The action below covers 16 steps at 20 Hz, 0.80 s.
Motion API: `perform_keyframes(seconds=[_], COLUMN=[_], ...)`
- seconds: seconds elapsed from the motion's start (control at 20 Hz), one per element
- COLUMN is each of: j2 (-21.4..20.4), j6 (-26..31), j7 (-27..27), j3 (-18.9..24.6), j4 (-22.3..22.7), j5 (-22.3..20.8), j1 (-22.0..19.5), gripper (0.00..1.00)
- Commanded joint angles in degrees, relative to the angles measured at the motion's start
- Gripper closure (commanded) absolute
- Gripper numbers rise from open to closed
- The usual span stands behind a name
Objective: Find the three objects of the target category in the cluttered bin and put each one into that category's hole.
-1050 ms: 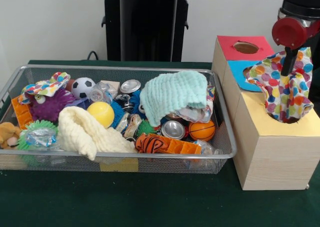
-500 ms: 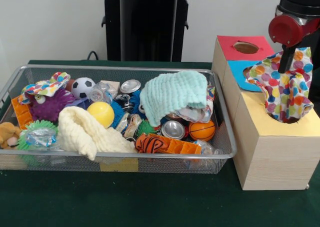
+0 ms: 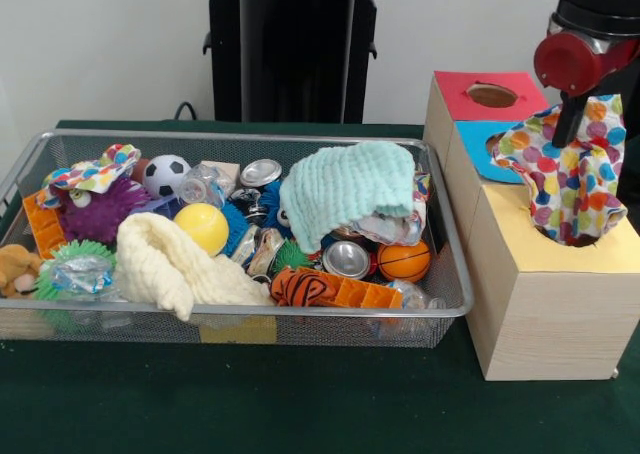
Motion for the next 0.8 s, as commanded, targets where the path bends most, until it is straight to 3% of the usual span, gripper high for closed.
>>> perform_keyframes(seconds=[0.05, 0.8], j2=[4.7, 8.9], j6=[3.8, -1.8], j7=[17.3, 16.6], j3=[-0.5, -0.5], j4=[5.2, 4.4], j5=[1.5, 2.0], j1=[0.2, 0.8], gripper=[1.00, 1.00])
